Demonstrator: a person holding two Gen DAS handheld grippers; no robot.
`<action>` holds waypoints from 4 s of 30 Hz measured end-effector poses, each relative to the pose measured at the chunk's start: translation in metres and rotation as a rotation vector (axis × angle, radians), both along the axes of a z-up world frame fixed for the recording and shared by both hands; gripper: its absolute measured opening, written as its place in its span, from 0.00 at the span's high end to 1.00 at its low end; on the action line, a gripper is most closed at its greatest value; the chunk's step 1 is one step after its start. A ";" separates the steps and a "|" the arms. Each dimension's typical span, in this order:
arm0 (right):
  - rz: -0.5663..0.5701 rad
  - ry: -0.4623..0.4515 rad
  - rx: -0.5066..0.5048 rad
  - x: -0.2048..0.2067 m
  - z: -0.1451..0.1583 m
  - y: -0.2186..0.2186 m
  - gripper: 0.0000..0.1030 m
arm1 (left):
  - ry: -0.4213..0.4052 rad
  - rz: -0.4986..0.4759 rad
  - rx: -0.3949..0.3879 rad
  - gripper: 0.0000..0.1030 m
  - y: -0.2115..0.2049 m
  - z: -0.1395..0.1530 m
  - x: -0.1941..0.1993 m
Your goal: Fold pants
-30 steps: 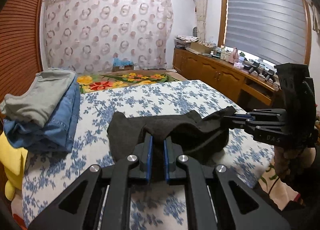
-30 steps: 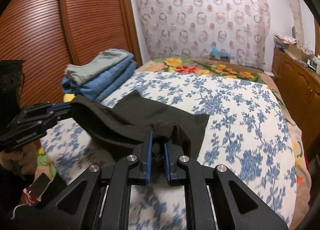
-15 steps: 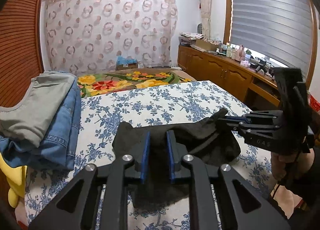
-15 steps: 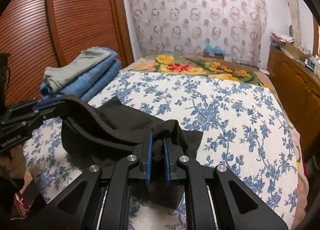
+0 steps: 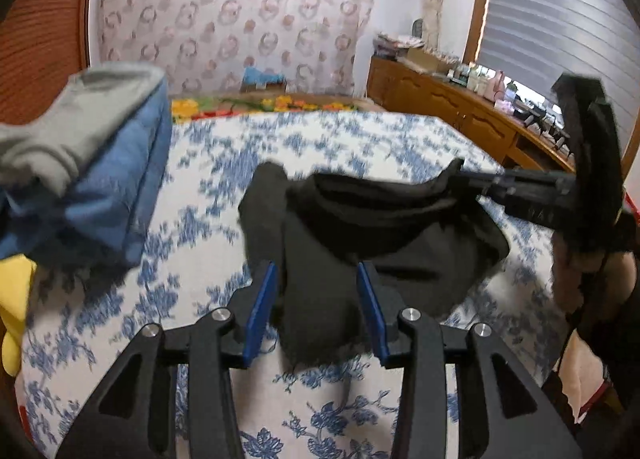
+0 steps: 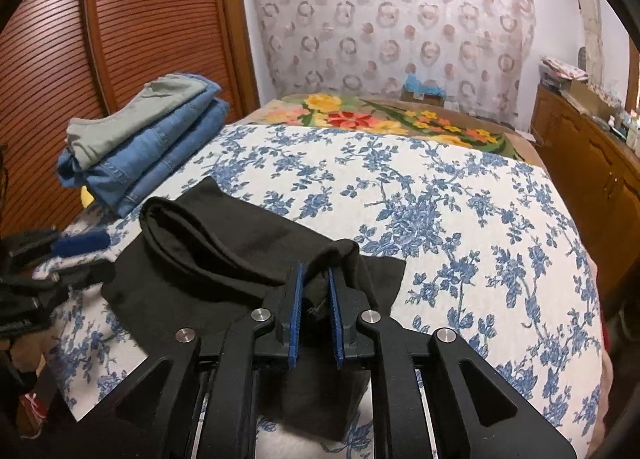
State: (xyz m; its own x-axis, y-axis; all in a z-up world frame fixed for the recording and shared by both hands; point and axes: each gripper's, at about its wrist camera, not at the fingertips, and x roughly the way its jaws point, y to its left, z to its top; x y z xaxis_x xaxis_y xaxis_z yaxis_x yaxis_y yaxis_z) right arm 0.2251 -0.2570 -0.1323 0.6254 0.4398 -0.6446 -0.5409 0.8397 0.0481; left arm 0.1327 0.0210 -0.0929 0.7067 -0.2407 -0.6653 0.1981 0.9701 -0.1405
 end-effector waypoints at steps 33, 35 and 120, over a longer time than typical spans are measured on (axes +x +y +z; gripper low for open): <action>0.073 0.134 -0.059 -0.042 -0.032 -0.046 0.71 | 0.044 0.016 0.064 0.60 -0.004 -0.022 0.006; 0.096 0.132 -0.065 -0.044 -0.033 -0.042 0.78 | 0.046 0.015 0.062 0.60 -0.004 -0.022 0.007; 0.147 0.072 -0.055 -0.013 -0.016 -0.020 0.95 | 0.081 -0.040 0.115 0.60 -0.012 -0.005 0.020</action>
